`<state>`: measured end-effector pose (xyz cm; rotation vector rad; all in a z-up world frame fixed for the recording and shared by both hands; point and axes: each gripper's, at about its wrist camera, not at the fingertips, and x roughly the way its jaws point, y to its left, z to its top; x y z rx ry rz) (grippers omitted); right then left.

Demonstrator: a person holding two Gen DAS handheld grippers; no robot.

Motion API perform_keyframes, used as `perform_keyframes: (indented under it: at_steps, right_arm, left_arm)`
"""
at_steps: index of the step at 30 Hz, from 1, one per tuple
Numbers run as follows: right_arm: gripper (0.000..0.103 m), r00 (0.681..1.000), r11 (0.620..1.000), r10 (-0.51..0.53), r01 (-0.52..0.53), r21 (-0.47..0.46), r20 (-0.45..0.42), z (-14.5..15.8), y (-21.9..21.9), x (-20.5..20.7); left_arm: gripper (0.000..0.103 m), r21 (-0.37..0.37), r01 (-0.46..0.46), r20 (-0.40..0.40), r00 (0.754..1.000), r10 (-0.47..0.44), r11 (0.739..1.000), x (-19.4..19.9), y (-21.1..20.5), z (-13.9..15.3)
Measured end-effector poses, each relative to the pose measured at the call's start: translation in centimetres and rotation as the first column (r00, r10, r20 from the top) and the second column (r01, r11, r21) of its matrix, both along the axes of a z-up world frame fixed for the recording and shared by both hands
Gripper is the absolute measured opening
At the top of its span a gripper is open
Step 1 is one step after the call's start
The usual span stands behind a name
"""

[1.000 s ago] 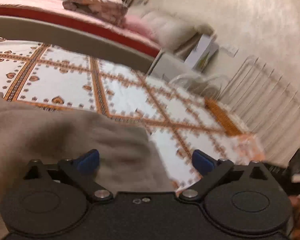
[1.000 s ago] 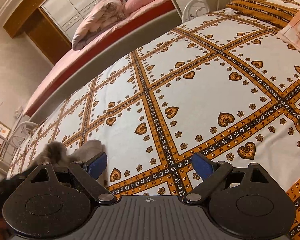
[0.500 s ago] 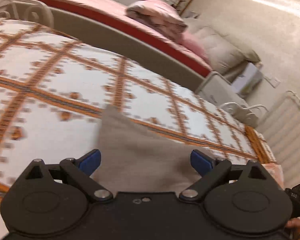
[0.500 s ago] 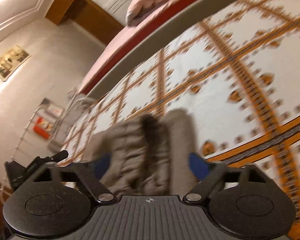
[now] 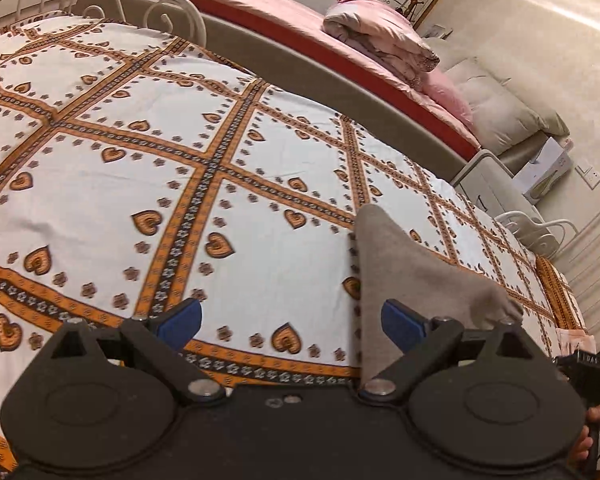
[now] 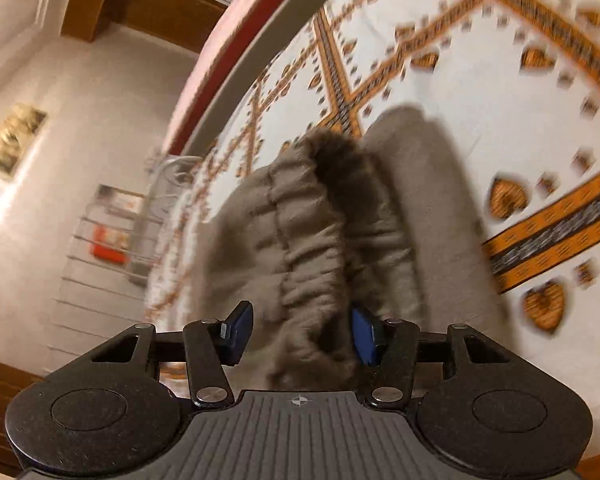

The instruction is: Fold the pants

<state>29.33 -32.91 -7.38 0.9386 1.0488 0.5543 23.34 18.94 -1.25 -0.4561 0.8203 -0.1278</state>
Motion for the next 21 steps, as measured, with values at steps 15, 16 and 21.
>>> perform_keyframes:
  at_steps: [15, 16, 21]
  right_arm:
    - [0.017, 0.996, 0.983, -0.061, 0.073, -0.17, 0.07, 0.2, -0.2, 0.7]
    - [0.02, 0.993, 0.984, -0.069, 0.084, -0.158, 0.096, 0.7, -0.3, 0.6]
    - [0.076, 0.976, 0.968, -0.157, 0.182, -0.173, 0.149, 2.6, -2.9, -1.0]
  left_arm:
    - [0.09, -0.021, 0.009, -0.005, 1.0, -0.009, 1.0, 0.2, -0.4, -0.2]
    - [0.09, -0.023, 0.01, -0.004, 1.0, -0.01, 1.0, 0.1, -0.4, -0.2]
    - [0.091, -0.016, 0.013, -0.001, 1.0, -0.013, 1.0, 0.0, -0.4, -0.2]
